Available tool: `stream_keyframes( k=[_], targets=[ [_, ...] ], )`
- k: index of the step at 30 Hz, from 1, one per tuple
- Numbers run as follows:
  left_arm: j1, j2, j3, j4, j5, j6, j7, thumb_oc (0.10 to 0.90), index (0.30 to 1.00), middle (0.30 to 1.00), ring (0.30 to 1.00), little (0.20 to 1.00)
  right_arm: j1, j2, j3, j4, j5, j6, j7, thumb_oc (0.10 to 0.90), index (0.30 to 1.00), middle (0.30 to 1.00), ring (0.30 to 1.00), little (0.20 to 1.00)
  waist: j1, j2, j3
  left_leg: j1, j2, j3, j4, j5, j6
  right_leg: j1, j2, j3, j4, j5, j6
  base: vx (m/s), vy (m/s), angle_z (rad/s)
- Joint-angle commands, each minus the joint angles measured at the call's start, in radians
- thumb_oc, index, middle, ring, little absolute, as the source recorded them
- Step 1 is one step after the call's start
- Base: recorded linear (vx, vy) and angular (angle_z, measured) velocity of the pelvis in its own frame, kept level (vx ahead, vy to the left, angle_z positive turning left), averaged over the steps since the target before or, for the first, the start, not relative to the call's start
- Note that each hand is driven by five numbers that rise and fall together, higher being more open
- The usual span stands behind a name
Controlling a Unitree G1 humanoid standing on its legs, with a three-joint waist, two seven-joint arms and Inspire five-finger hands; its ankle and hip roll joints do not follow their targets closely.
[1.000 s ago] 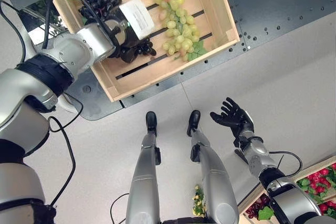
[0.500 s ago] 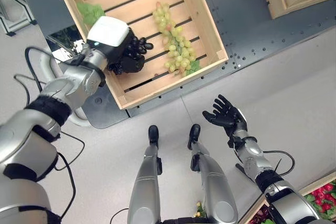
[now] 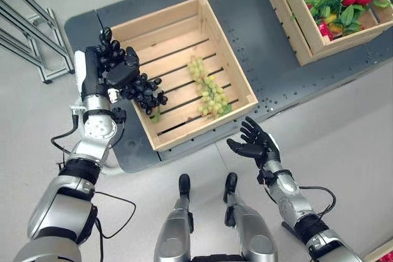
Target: Pick up the fruits from the basket on one side to the basket on the other side
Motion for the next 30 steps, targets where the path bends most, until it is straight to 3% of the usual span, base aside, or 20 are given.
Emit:
stream_keyframes(
  k=[1,5,14,21,30],
  targets=[
    [-0.051,-0.031,0.103,-0.063,-0.065,-0.185,0.046,0.4,0.3,0.3,0.3,0.3,0.028,-0.019,0.018,-0.106,-0.076,-0.069,-0.003,0.8,0.9,0.9,0.9,0.9,-0.003,0.065,-0.181,0.029,-0.044,-0.001,0.06,-0.144,0.027,0.035,-0.051,0.033,0.086,-0.105,-0.001,0.08,-0.02,0.06],
    [-0.041,-0.038,0.119,-0.101,-0.101,-0.193,0.003,0.4,0.3,0.3,0.3,0.3,0.04,-0.015,0.037,-0.163,-0.1,-0.06,0.026,0.8,0.9,0.9,0.9,0.9,-0.005,0.081,-0.229,0.072,-0.044,-0.006,0.045,-0.147,0.025,0.084,-0.056,0.029,0.064,-0.107,-0.004,0.09,-0.04,0.03],
    [-0.057,-0.014,0.105,-0.202,-0.211,-0.174,-0.204,0.4,0.3,0.3,0.3,0.3,0.011,-0.039,0.093,-0.264,-0.145,-0.023,0.085,0.8,0.9,0.9,0.9,0.9,0.014,0.101,-0.329,0.151,-0.04,-0.035,0.0,-0.139,0.018,0.184,-0.062,0.014,0.023,-0.11,0.0,0.08,-0.088,0.01],
    [-0.13,0.021,0.037,-0.243,-0.295,-0.105,-0.412,0.4,0.3,0.3,0.3,0.3,-0.09,-0.031,0.125,-0.296,-0.15,0.06,0.053,0.8,0.9,0.9,0.9,0.9,0.043,0.105,-0.41,0.168,-0.031,-0.064,-0.002,-0.139,0.001,0.251,-0.063,-0.021,-0.039,-0.09,0.006,0.04,-0.095,0.13],
    [-0.225,0.045,-0.047,-0.261,-0.336,-0.041,-0.544,0.4,0.3,0.3,0.3,0.3,-0.228,-0.01,0.147,-0.259,-0.074,0.139,0.038,0.8,0.9,0.9,0.9,0.9,0.069,0.1,-0.445,0.165,-0.018,-0.067,-0.002,-0.131,-0.012,0.266,-0.069,-0.053,-0.039,-0.096,0.008,-0.02,-0.057,0.07]
  ],
)
